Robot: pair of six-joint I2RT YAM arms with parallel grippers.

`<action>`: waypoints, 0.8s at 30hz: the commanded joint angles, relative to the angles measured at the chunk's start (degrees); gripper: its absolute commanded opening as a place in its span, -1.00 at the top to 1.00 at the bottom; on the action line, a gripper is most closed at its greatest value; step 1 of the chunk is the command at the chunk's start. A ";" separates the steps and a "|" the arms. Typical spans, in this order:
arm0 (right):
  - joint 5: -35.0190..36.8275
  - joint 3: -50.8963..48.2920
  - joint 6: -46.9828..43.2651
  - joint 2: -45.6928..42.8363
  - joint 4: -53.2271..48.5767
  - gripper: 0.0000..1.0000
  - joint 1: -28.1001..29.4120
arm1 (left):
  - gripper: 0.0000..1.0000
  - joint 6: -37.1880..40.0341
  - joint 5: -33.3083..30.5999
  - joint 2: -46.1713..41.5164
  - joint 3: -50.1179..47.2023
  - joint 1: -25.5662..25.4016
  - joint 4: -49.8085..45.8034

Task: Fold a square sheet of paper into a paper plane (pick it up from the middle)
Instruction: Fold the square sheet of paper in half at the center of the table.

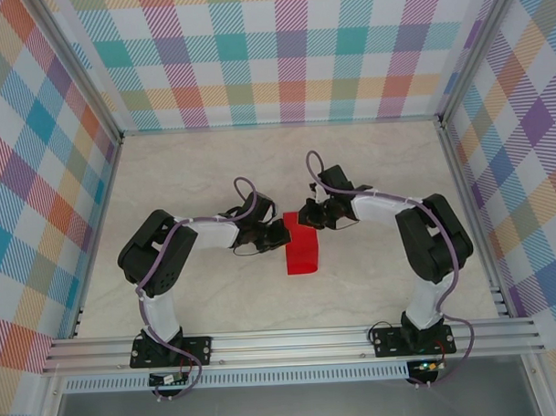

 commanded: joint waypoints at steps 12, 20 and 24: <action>5.74 1.04 1.63 6.15 -0.88 0.79 -5.65 | 0.88 1.57 -7.63 5.89 -4.97 -0.95 -11.69; 6.02 0.78 2.15 0.44 -0.89 0.79 -5.87 | 0.89 1.71 -7.63 5.15 -5.12 -0.90 -11.91; 2.50 1.03 1.38 -0.47 1.78 0.77 -3.92 | 0.89 1.67 -7.59 5.15 -4.99 -0.93 -11.98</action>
